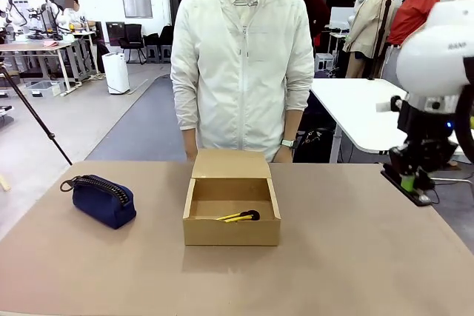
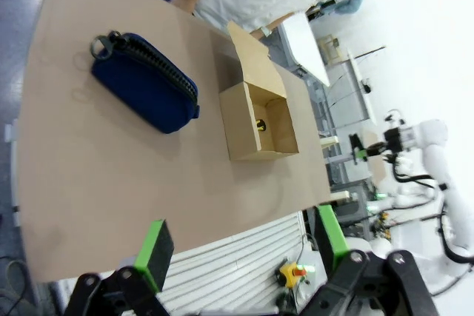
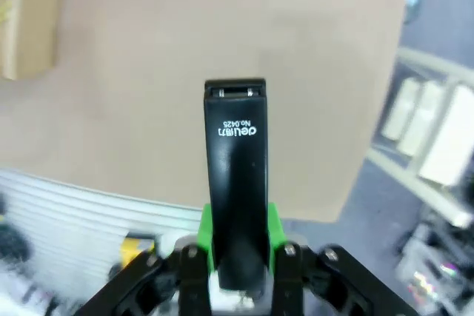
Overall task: Pack the items into the box.
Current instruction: Pick up the item indicated by the person and place it inside the Mailer Box.
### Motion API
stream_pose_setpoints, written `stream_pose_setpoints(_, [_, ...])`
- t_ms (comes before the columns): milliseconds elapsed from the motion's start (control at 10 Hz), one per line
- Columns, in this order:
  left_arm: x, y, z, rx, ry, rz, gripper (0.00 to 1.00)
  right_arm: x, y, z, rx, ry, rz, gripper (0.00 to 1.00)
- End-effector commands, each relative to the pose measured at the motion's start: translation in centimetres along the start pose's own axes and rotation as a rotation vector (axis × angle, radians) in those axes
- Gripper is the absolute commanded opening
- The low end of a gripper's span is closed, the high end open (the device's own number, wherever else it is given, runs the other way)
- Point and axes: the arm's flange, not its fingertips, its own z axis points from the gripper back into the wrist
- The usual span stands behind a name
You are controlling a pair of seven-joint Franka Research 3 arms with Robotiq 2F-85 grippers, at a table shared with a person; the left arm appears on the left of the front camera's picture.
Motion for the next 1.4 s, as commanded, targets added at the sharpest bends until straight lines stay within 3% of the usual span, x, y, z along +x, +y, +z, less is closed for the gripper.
stream_pose_setpoints(0, [0.0, 0.1, 0.1, -0.018, -0.01, -0.017, 1.0, 1.5, 0.2, 1.6, -0.006, -0.011, 0.045, 0.0])
stream_pose_setpoints(400, [0.0, 0.1, 0.1, -0.018, -0.01, -0.017, 1.0, 0.7, 0.3, 0.6, -0.003, -0.011, 0.019, 0.0])
stream_pose_setpoints(500, [0.0, 0.1, 0.1, -0.018, -0.01, -0.017, 1.0, 1.9, 3.2, 1.5, -0.001, -0.075, 0.108, 0.0])
stream_pose_setpoints(600, [0.0, 0.1, 0.1, -0.018, -0.01, -0.017, 1.0, 3.3, 6.0, 2.4, 0.035, -0.132, 0.211, 0.0])
stream_pose_setpoints(900, [0.0, 0.1, 0.1, -0.018, -0.01, -0.017, 1.0, 9.4, 19.8, 1.7, 0.034, -0.088, 0.751, 0.0])
stream_pose_setpoints(1000, [0.0, 0.1, 0.1, -0.018, -0.01, -0.017, 1.0, 10.2, 24.2, 0.8, 0.033, -0.114, 0.94, 0.0])
stream_pose_setpoints(1200, [0.0, 0.1, 0.1, -0.018, -0.01, -0.017, 1.0, 10.9, 30.3, -0.1, 0.058, -0.252, 1.189, 0.0])
stream_pose_setpoints(1300, [0.0, 0.1, 0.1, -0.018, -0.01, -0.017, 1.0, 12.0, 32.5, -1.2, 0.073, -0.237, 1.285, 0.0])
